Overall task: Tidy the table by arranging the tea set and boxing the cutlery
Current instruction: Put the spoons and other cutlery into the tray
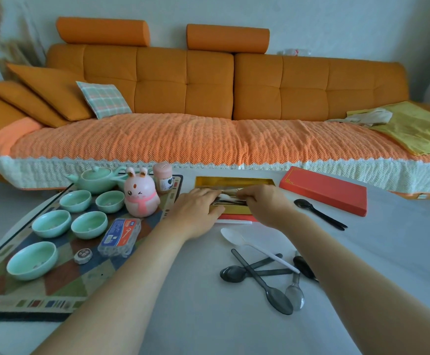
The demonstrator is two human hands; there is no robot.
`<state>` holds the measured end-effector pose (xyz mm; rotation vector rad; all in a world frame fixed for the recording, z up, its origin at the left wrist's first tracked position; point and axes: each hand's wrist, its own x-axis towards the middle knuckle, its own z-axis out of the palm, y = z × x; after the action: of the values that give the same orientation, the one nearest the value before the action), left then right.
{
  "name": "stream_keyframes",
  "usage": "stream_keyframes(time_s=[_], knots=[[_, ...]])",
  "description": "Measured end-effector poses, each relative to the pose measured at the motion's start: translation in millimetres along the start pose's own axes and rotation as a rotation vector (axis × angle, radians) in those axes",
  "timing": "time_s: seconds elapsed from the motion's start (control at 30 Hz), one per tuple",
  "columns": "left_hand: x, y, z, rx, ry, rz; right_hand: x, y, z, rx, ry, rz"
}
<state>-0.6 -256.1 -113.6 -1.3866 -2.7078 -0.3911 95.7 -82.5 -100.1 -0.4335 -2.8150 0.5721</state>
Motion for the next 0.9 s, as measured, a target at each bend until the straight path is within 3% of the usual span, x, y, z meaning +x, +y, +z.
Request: stream_keyframes(time_s=[0.13, 0.27, 0.37, 0.67, 0.77, 0.9], knots=[[-1, 0, 0, -0.008, 0.040, 0.047, -8, 2, -4, 0.048, 0.001, -0.055], [-2, 3, 1, 0.052, 0.268, 0.174, -13, 6, -5, 0.016, 0.189, -0.222], [-4, 9, 0, 0.026, 0.369, 0.261, -20, 4, -12, 0.021, 0.144, -0.276], [-25, 27, 0, -0.072, 0.076, 0.281, -57, -6, -27, -0.049, -0.388, -0.119], [-30, 27, 0, -0.093, -0.015, 0.237, -61, 1, -26, -0.038, -0.375, -0.090], [-33, 27, -3, -0.126, -0.008, 0.203, -60, 7, -24, 0.001, -0.275, -0.080]])
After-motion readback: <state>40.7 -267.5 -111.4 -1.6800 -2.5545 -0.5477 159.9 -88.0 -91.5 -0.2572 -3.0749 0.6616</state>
